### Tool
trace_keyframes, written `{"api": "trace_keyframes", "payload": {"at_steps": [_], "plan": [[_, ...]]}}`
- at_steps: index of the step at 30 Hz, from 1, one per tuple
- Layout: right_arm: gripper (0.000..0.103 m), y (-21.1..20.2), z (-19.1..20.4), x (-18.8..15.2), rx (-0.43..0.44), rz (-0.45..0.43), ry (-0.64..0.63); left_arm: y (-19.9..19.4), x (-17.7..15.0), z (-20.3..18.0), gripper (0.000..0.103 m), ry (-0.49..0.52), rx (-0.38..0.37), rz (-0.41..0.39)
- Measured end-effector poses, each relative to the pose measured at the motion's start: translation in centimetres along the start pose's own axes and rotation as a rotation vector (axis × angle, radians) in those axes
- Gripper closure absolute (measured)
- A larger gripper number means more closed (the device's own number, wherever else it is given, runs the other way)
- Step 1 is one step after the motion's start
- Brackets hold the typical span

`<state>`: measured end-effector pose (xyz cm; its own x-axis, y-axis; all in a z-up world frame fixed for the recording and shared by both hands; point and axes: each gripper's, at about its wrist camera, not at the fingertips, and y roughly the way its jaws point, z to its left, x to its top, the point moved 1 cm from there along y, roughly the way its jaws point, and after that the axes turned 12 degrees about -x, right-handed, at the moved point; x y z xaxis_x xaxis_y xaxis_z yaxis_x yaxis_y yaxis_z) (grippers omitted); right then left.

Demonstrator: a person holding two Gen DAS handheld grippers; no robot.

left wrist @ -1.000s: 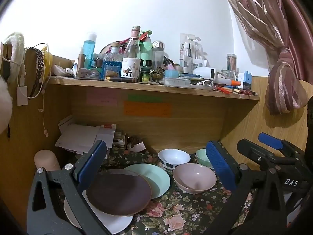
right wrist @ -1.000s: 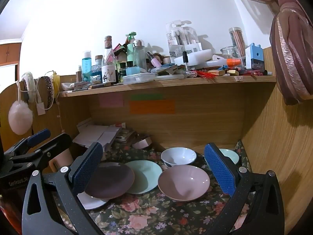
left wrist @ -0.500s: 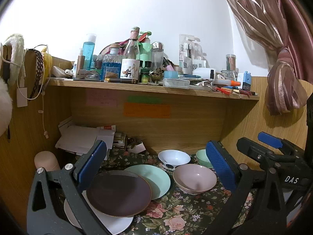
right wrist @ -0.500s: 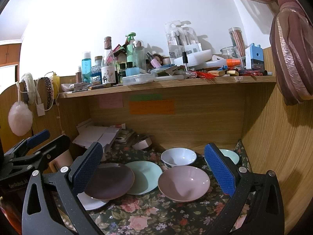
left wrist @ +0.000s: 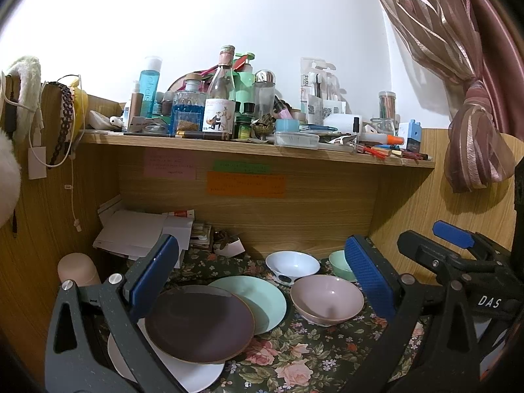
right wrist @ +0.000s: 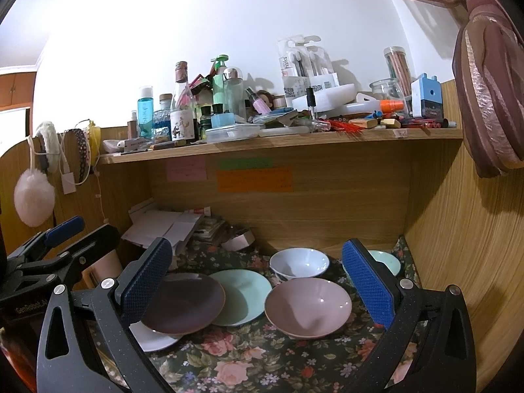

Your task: Organize plates and bowls

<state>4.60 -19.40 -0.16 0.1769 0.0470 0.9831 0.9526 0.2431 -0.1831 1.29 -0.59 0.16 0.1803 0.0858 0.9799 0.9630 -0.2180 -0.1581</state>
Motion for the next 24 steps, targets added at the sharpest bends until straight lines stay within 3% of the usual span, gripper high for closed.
{"api": "trace_keyframes", "payload": {"at_steps": [24], "plan": [[0.0,0.13,-0.13,0.07,0.002,0.002,0.006,0.27,0.03,-0.03,0.0,0.002,-0.003,0.004]]}}
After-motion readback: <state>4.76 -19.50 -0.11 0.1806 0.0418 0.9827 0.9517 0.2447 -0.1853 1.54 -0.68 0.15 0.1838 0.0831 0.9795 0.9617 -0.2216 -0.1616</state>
